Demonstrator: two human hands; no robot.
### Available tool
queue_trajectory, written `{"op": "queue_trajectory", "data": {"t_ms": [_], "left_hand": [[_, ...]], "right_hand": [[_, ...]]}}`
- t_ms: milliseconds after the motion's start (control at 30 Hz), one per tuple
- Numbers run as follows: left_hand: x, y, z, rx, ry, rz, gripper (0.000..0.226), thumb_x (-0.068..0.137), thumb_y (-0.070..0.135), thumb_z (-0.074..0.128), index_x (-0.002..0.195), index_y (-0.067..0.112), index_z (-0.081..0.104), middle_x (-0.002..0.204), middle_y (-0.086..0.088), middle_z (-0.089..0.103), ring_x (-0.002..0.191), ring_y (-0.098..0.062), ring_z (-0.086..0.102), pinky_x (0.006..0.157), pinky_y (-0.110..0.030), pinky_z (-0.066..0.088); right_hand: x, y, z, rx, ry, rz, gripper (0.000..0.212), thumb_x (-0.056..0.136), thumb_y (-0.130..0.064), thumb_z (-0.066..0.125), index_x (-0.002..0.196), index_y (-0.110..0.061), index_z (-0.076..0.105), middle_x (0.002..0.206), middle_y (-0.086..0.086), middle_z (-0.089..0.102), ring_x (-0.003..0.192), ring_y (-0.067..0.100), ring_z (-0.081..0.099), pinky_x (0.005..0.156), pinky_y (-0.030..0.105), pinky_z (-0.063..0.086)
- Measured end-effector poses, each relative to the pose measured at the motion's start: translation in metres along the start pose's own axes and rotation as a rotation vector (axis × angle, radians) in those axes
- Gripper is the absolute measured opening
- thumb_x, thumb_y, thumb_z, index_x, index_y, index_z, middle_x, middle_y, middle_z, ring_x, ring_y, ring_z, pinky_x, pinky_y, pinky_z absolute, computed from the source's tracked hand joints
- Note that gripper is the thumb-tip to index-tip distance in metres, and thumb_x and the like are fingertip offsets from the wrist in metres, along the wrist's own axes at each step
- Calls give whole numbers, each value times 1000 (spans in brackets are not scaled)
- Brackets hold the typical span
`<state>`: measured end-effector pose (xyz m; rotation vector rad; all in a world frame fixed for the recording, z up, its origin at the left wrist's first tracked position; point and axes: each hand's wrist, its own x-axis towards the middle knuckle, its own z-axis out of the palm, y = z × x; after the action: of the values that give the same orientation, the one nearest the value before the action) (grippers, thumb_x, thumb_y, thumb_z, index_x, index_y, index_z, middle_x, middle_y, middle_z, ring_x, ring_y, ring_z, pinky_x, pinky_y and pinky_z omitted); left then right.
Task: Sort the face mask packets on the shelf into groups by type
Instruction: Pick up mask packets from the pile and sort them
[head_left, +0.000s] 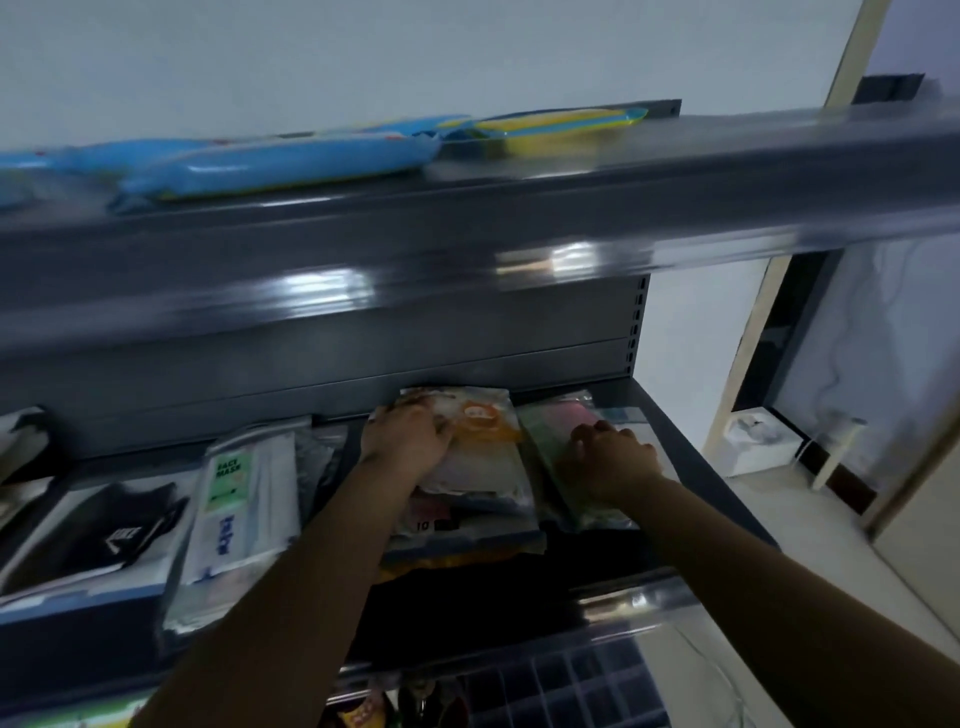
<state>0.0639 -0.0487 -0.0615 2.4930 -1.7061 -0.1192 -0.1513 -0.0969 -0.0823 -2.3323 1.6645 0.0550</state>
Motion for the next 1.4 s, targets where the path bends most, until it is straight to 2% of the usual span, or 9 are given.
{"op": "queue_trajectory", "data": {"t_ms": [233, 333, 500, 633, 833, 1000, 1167, 1267, 1400], "left_hand": [[21, -12, 17, -74, -97, -159, 80, 84, 67, 40, 146, 18, 31, 150, -9, 37, 137, -29, 34, 113, -38, 27], [23, -13, 16, -106, -23, -160, 82, 78, 68, 49, 143, 20, 36, 144, -9, 45, 132, -30, 41, 110, -39, 31], [18, -13, 13, -172, 57, -184, 81, 74, 55, 65, 137, 11, 38, 136, -15, 48, 125, -33, 45, 103, -39, 39], [11, -9, 8, -269, 117, -156, 65, 83, 35, 59, 139, 11, 35, 136, -16, 47, 123, -33, 48, 99, -37, 41], [-23, 4, -7, -398, 224, -97, 39, 96, 15, 45, 134, 5, 42, 129, -18, 55, 114, -32, 56, 86, -30, 43], [-51, 7, -15, -721, 372, -154, 35, 93, 3, 46, 128, 5, 43, 123, -15, 59, 111, -32, 57, 75, -26, 38], [-70, -2, -16, -979, 499, -137, 41, 91, -1, 48, 128, 13, 41, 114, -1, 56, 99, -18, 54, 72, -28, 44], [-81, -19, -12, -1172, 544, -128, 41, 89, -5, 51, 118, 23, 41, 104, 7, 57, 105, -26, 58, 78, -43, 55], [-102, -40, -12, -1369, 568, -140, 43, 88, -7, 54, 113, 27, 42, 115, -7, 60, 104, -26, 62, 79, -47, 57]], "right_hand": [[20, 14, 5, 166, 9, 25, 71, 82, -55, 58, 138, -16, 35, 138, 14, 39, 118, 36, 48, 98, 50, 44], [23, 18, 8, 216, 7, 69, 87, 74, -61, 64, 140, -16, 31, 138, 13, 41, 120, 36, 48, 100, 48, 43], [25, 23, 13, 266, 16, 97, 94, 69, -68, 65, 139, -15, 31, 135, 13, 48, 124, 35, 43, 102, 44, 39], [22, 26, 11, 312, 41, 87, 96, 69, -60, 71, 142, -17, 27, 136, 15, 49, 128, 36, 39, 102, 42, 37], [15, 32, 8, 596, 199, 54, 62, 72, -25, 77, 124, -10, 48, 114, 16, 64, 104, 32, 59, 74, 29, 41], [8, 41, 1, 911, 301, 8, 48, 76, -8, 73, 120, -6, 53, 100, 9, 62, 82, 22, 53, 59, 25, 39], [-2, 48, -9, 1209, 373, -61, 45, 77, -8, 74, 118, -6, 56, 100, 6, 62, 88, 25, 59, 59, 23, 44], [-9, 40, -16, 1355, 356, -105, 45, 77, -5, 74, 118, -7, 55, 104, 9, 62, 87, 25, 62, 60, 24, 53], [-16, 7, -18, 1454, 239, -147, 53, 74, -6, 76, 122, -9, 54, 113, 11, 64, 100, 30, 63, 89, 46, 53]]}}
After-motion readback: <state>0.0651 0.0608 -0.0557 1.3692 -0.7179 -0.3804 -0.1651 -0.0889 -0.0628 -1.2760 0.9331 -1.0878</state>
